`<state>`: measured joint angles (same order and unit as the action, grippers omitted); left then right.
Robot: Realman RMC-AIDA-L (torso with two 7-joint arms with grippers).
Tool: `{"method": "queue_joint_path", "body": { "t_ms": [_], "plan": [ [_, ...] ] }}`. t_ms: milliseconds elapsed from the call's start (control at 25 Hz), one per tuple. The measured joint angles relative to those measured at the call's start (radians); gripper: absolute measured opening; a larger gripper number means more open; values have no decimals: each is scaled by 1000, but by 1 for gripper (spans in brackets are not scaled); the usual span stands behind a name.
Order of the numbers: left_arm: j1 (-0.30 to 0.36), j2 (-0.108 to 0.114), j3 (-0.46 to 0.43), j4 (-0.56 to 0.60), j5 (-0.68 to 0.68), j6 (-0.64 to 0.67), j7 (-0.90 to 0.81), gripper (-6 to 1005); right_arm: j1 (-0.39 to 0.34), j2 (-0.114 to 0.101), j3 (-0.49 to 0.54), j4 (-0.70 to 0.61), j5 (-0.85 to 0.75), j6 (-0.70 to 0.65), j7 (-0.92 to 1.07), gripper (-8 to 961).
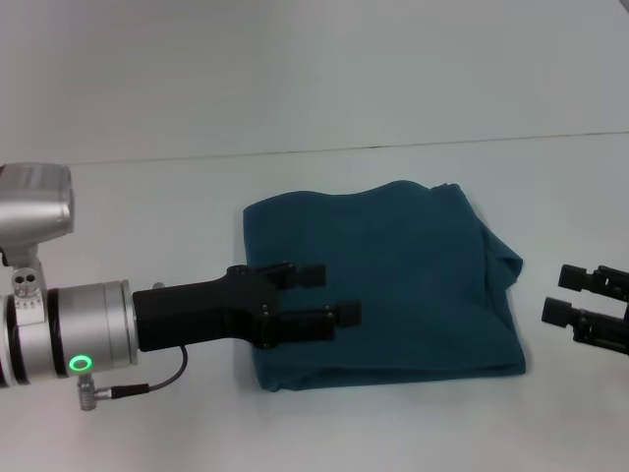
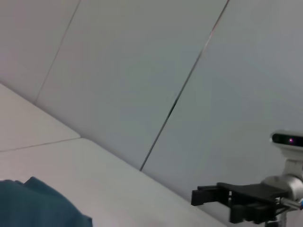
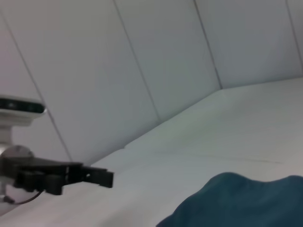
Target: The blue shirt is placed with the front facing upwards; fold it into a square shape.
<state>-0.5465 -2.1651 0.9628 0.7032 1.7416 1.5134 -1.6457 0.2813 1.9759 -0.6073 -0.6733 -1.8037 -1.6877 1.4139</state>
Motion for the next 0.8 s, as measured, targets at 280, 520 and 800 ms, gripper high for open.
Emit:
{"method": "queue_joint_path", "body": {
  "t_ms": [280, 520, 800],
  "plan": [
    [-9, 1, 1, 4, 55, -4, 8, 896, 42, -2, -13, -1, -75, -9, 10, 796],
    [-11, 1, -2, -4, 71, -6, 4, 894, 90, -2, -10, -3, -124, -8, 25, 890],
    [-4, 1, -3, -6, 93, -4, 7, 892, 98, -2, -4, -3, -129, -6, 26, 916]
  ]
}}
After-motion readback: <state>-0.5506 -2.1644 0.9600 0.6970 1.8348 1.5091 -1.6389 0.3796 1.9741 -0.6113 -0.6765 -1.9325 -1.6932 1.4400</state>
